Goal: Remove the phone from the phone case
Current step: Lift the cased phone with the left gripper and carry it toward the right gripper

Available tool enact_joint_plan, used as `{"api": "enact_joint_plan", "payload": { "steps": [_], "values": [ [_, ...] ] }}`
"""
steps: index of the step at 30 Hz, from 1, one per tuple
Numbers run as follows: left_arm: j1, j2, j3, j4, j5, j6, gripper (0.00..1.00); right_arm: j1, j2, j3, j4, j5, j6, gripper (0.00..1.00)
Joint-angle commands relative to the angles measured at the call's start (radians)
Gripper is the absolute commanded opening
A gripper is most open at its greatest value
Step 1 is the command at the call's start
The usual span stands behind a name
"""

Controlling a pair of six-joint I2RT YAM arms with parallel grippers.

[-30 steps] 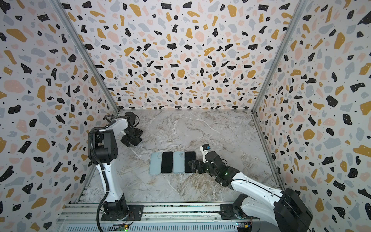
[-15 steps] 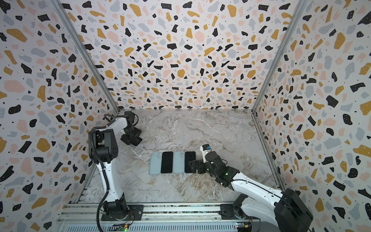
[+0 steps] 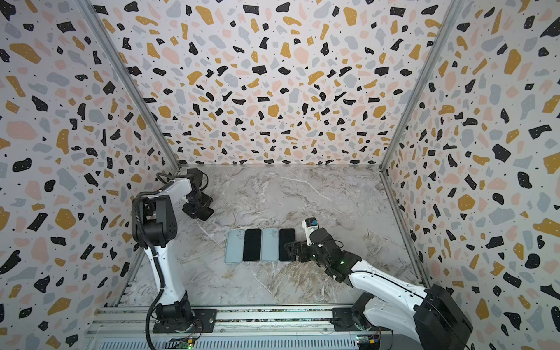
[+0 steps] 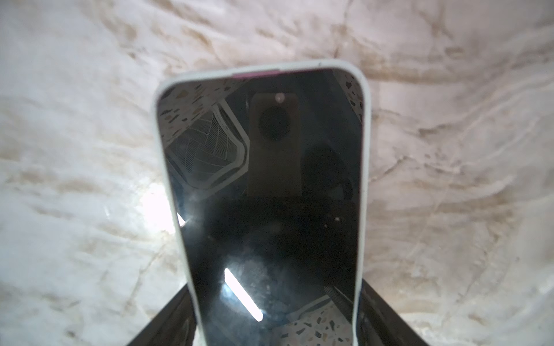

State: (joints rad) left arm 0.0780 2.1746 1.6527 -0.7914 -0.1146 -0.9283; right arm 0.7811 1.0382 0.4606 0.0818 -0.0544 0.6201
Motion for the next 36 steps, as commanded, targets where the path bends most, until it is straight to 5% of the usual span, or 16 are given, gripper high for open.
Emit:
{"api": "enact_joint_plan", "payload": {
  "steps": [1,18,36],
  "values": [
    [0.008,-0.036,-0.062,0.02,0.046,0.014,0.73,0.004,-0.017,0.026,0.002,0.011,-0.014,0.97],
    [-0.032,-0.338,-0.371,0.225,0.216,0.032,0.67,0.002,0.016,0.038,0.208,-0.112,-0.004,0.98],
    [-0.361,-0.601,-0.492,0.37,0.24,-0.056,0.65,-0.013,0.258,0.145,0.452,-0.297,0.109,0.95]
  ]
}}
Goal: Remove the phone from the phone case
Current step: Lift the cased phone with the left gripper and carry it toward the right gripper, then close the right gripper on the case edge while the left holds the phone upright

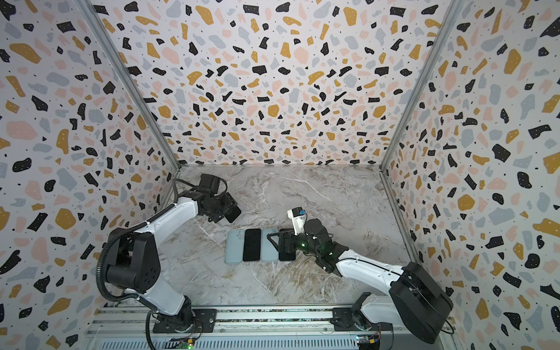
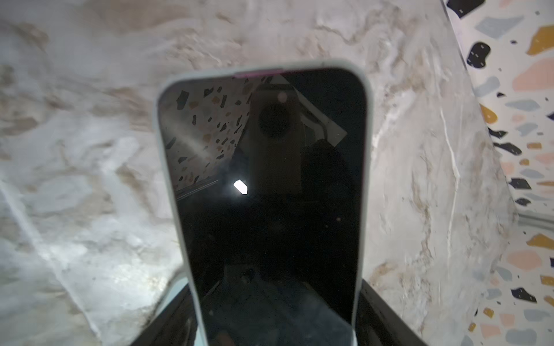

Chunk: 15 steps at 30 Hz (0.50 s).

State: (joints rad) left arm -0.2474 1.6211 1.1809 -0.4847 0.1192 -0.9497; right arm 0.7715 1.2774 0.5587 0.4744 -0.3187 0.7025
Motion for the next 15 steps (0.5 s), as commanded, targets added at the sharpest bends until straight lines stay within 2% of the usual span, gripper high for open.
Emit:
{"api": "enact_joint_plan", "payload": {
  "steps": [1,7,15],
  "values": [
    [-0.061,-0.057,-0.03,0.074,0.004,-0.044,0.65,-0.004,0.037,0.053,0.08,-0.04,0.029,0.94],
    [-0.177,-0.087,-0.063,0.111,-0.035,-0.076,0.65,-0.004,0.132,0.085,0.161,-0.074,0.046,0.89],
    [-0.286,-0.095,-0.082,0.166,-0.046,-0.105,0.64,-0.005,0.224,0.134,0.182,-0.092,0.076,0.84]
  ]
}}
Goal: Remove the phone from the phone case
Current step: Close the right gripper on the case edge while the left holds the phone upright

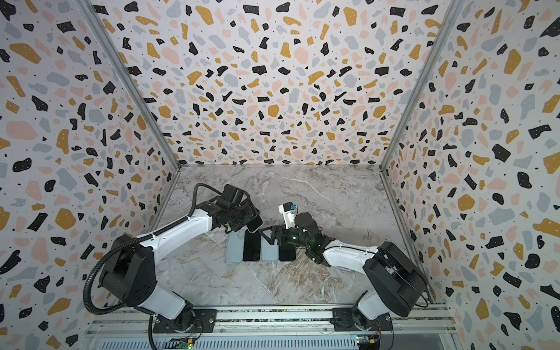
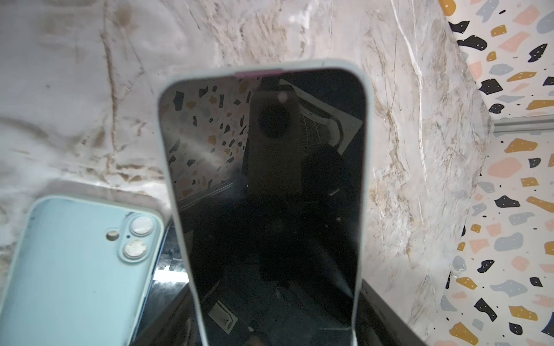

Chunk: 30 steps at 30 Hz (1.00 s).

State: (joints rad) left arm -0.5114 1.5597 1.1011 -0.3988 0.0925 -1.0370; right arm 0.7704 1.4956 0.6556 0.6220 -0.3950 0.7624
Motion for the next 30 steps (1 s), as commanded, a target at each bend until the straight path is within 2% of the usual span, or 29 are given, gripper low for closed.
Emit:
{"api": "enact_joint_plan", "payload": {
  "steps": [1,9,18,30],
  "values": [
    [-0.033,-0.035,-0.002,0.084,-0.022,-0.021,0.64,-0.005,0.015,0.04,0.039,-0.016,0.02,0.83],
    [-0.099,-0.033,0.002,0.106,-0.032,-0.026,0.63,-0.023,0.054,0.048,0.049,-0.004,0.056,0.73],
    [-0.127,-0.045,-0.029,0.143,-0.034,-0.041,0.62,-0.05,0.046,0.022,0.077,0.016,0.096,0.55],
    [-0.151,-0.074,-0.067,0.204,-0.028,-0.072,0.62,-0.06,0.049,0.008,0.099,0.013,0.124,0.38]
  ]
}}
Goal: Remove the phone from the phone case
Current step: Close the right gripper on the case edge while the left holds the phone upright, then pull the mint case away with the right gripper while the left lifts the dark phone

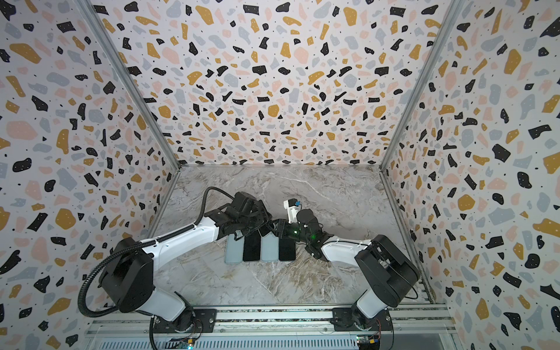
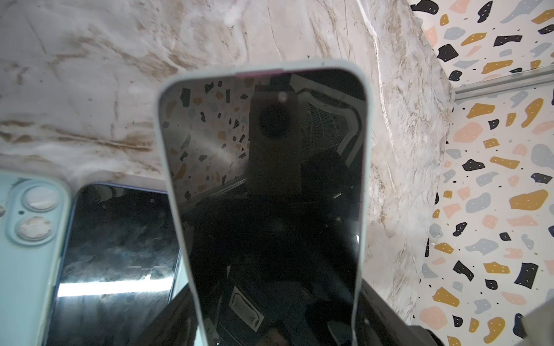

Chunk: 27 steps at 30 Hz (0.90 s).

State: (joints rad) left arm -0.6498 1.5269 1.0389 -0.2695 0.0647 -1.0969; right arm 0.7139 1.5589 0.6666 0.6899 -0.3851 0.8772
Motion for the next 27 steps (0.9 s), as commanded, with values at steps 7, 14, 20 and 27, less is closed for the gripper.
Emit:
{"api": "enact_joint_plan", "payload": {
  "steps": [7,14,20,27],
  "values": [
    [-0.038,-0.061,-0.029,0.118,0.001,-0.029,0.62,-0.01,-0.021,-0.005,0.027,0.001,0.019,0.22],
    [-0.042,-0.096,-0.075,0.204,0.027,-0.018,0.64,-0.013,-0.078,-0.016,-0.016,0.009,0.018,0.06],
    [-0.041,-0.145,-0.16,0.389,0.105,0.06,0.82,-0.036,-0.154,-0.029,-0.041,-0.057,0.044,0.0],
    [-0.029,-0.221,-0.29,0.692,0.152,0.127,1.0,-0.121,-0.291,-0.042,-0.112,-0.181,0.067,0.0]
  ]
}}
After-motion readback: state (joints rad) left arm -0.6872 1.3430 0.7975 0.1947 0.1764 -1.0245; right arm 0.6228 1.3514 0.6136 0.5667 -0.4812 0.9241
